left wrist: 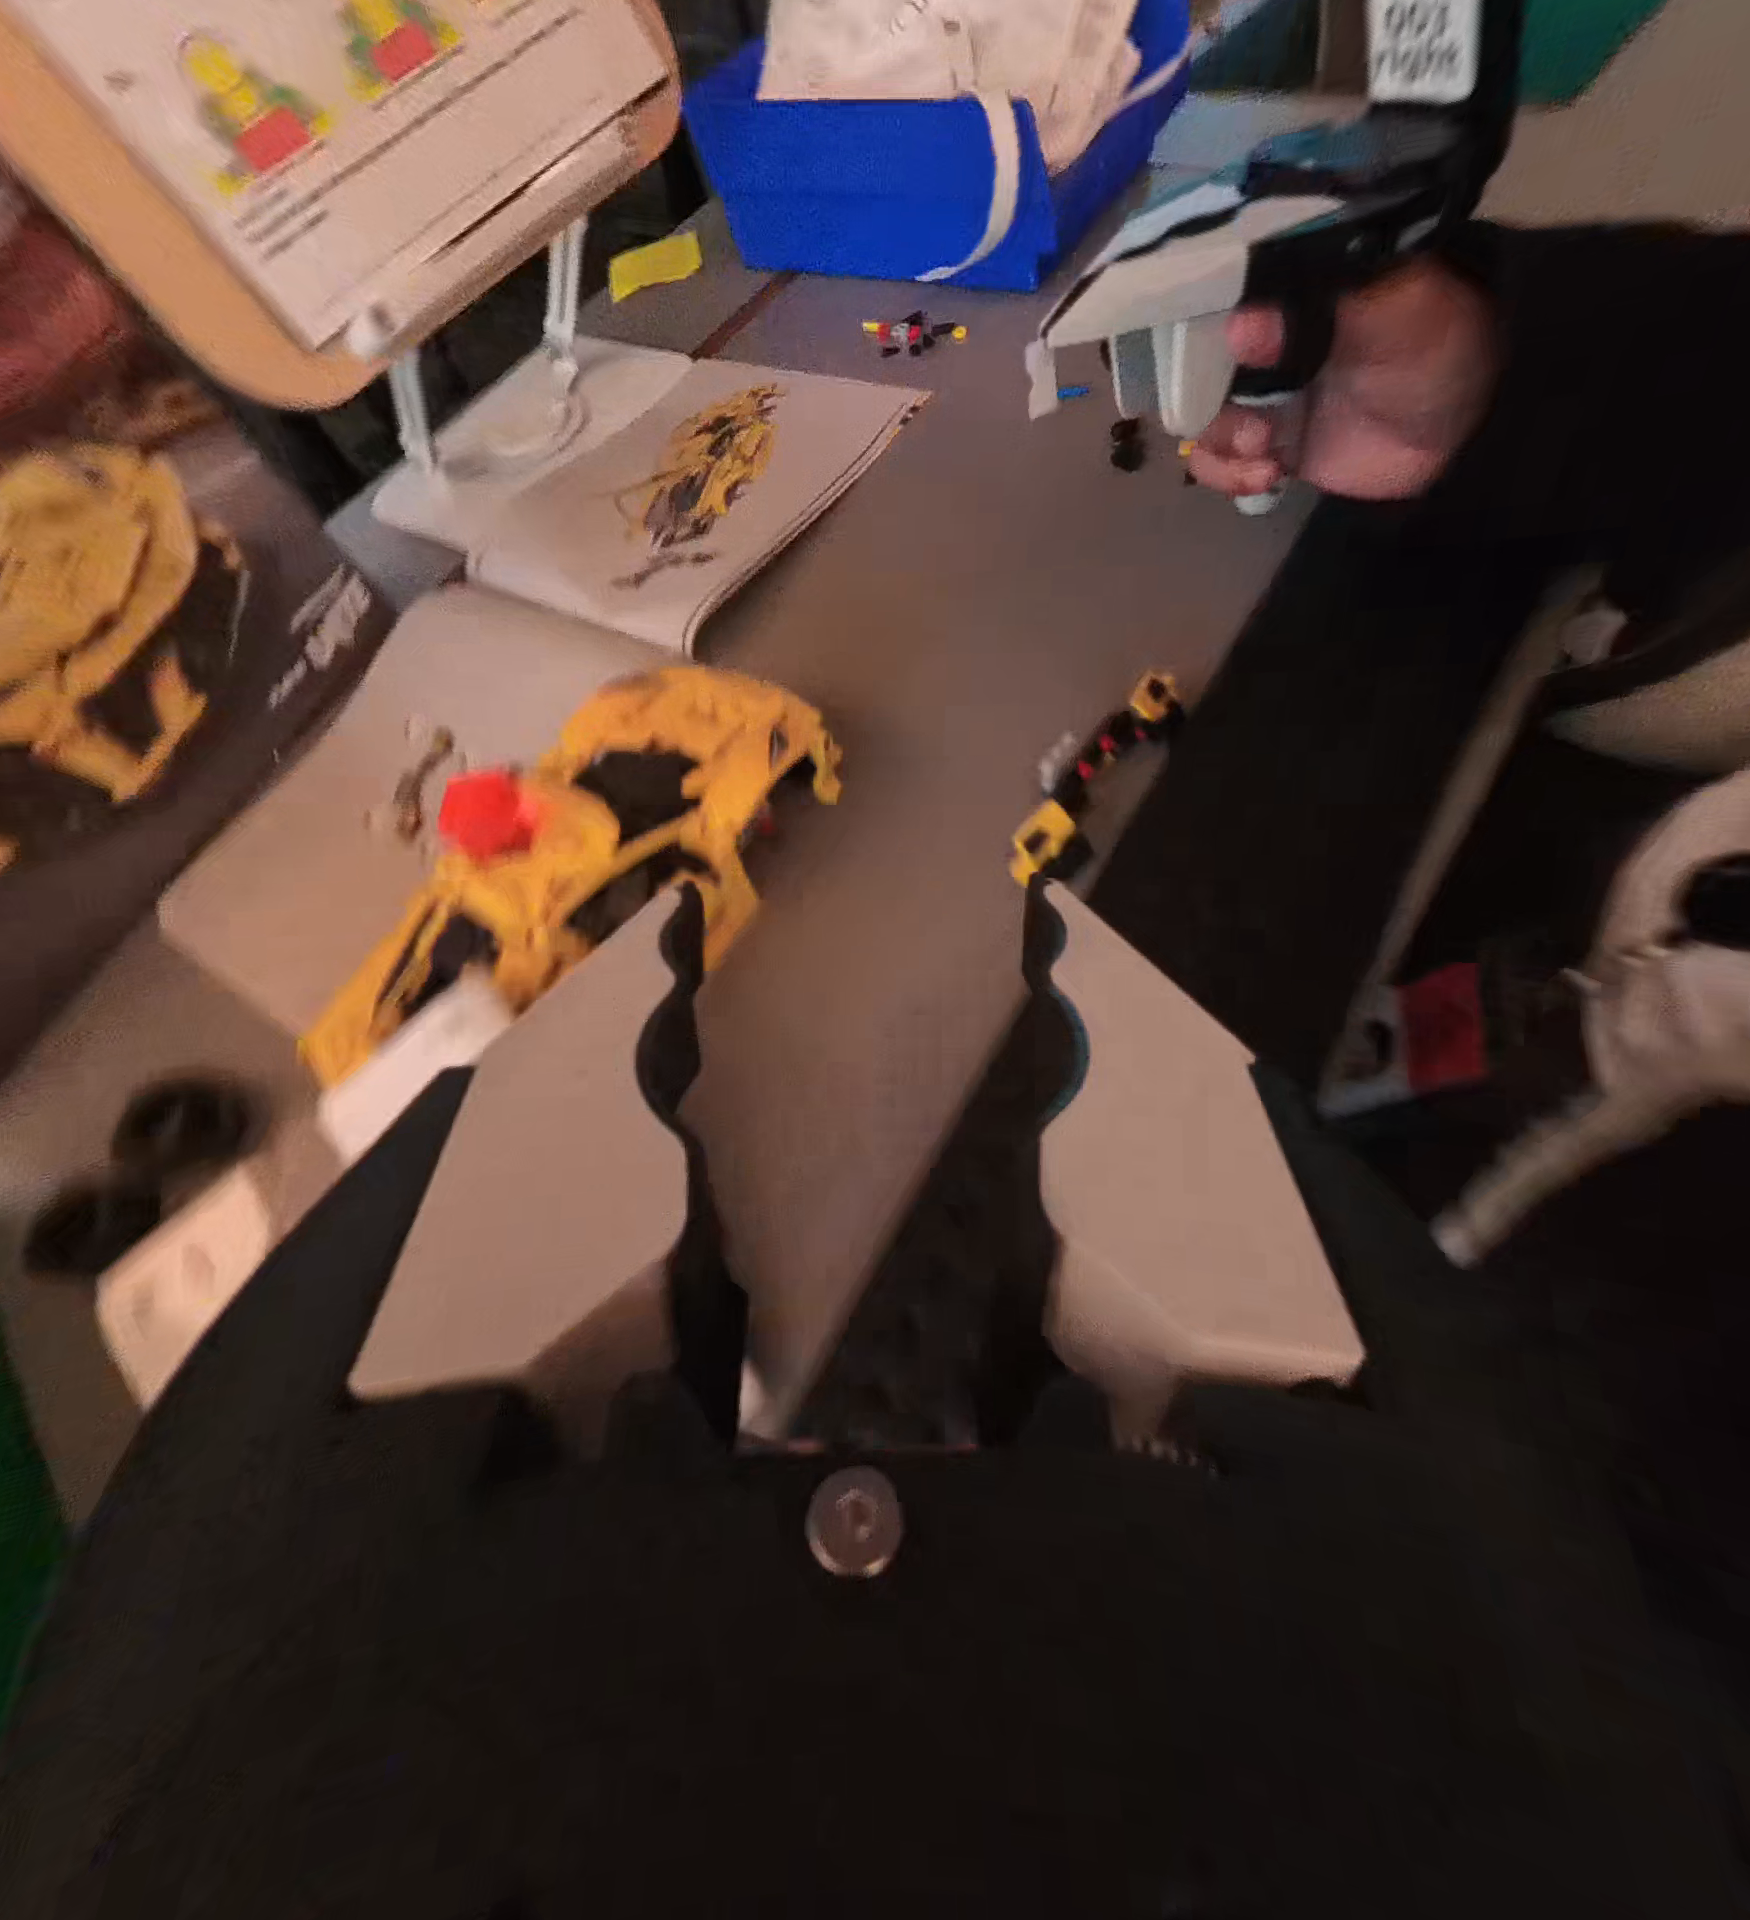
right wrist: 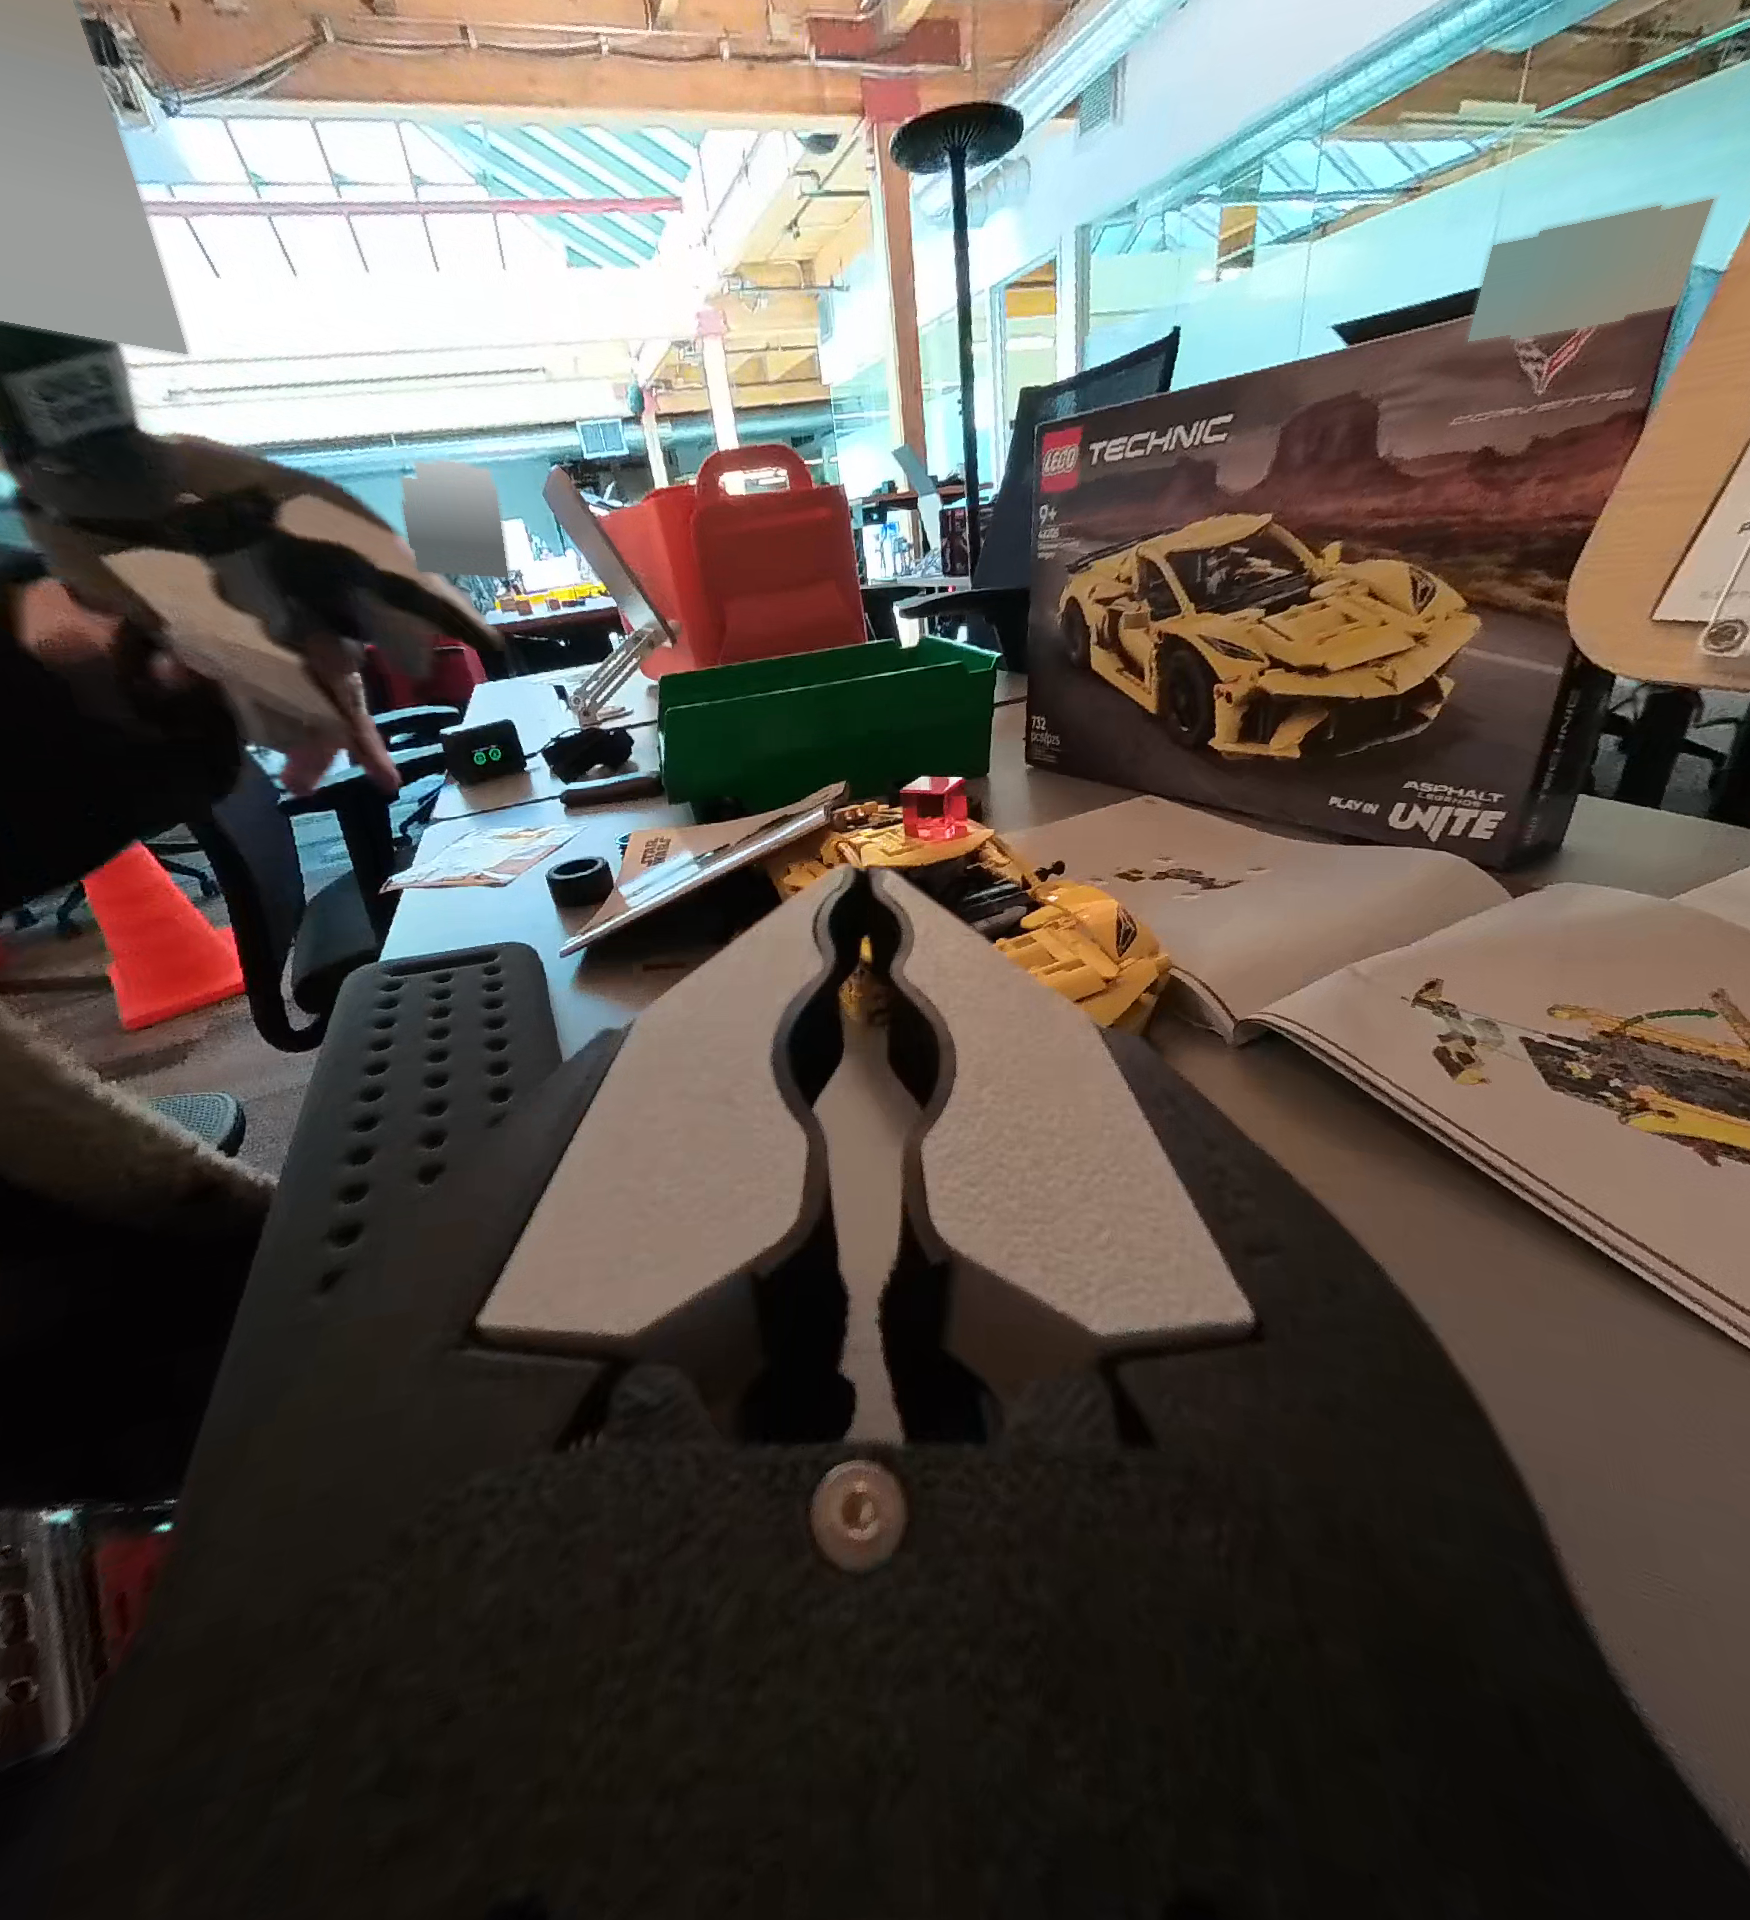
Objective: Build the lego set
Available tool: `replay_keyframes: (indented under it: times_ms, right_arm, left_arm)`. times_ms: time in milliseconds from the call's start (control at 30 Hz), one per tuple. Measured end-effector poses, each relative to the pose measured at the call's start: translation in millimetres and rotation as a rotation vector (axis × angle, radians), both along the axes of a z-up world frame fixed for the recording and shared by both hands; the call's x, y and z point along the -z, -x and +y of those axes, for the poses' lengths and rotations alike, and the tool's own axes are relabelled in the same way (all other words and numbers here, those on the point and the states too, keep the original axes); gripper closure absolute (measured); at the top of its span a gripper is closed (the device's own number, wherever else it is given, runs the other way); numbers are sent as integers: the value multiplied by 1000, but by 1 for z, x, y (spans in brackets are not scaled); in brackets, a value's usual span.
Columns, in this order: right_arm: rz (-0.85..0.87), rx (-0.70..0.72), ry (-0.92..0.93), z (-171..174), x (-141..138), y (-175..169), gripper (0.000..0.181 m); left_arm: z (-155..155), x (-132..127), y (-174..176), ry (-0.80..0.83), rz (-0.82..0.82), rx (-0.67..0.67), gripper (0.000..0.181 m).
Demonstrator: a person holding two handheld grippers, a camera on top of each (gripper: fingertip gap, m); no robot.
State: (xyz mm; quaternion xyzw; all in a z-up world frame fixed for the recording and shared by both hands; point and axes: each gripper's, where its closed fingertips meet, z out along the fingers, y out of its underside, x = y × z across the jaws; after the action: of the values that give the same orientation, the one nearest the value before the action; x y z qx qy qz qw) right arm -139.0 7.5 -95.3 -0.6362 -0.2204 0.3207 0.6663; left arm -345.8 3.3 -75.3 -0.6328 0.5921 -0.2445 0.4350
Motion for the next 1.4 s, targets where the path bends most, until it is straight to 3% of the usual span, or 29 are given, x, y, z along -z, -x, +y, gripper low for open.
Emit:
replay_keyframes:
  times_ms: [67,133,233,333,500,667,733,800,900,1000,1067,1133,1233,1300,1400]
  right_arm:
    - [-1,9,-14,0,-1,-2,181]
    - [-2,22,-18,-2,1,-5,181]
    - [35,79,-43,-7,-6,-19,181]
    - [80,89,-48,-8,-10,-28,181]
    - [115,67,-47,-10,-12,-28,181]
    - [134,52,-44,-12,-13,-28,181]
    - [146,53,-43,-12,-14,-29,181]
    - [144,55,-46,-12,-14,-29,181]
    - [97,73,-102,-15,-18,-28,181]
    - [-13,122,-236,-21,-26,-27,181]
    - [-80,124,-304,-24,-31,-22,181]
    - [-179,127,-370,-23,-36,-14,181]
    - [-429,154,-502,-11,-44,-2,181]
    - [-555,45,-556,-3,-42,18,181]
    - [-615,-96,-589,16,-34,44,181]
  left_arm:
    - [-4,24,-54,32,93,158,120]
    - [-12,61,-87,127,275,314,120]
    - [-12,107,-115,218,524,455,120]
    - [-21,135,-131,338,713,560,120]
    - [-21,160,-134,387,907,622,120]
    - [-34,161,-139,519,885,626,137]
    - [-37,163,-138,560,882,623,154]
    - [-36,163,-138,588,874,604,155]
    - [-36,146,-150,759,702,515,155]
    - [-36,92,-173,1135,239,450,156]
    - [-28,72,-177,1234,1,424,157]
    - [-24,63,-175,1253,-168,424,157]
    - [-25,64,-168,1228,-287,415,157]
    - [-21,67,-159,1213,-308,380,157]
    - [-5,65,-135,1196,-353,307,157]
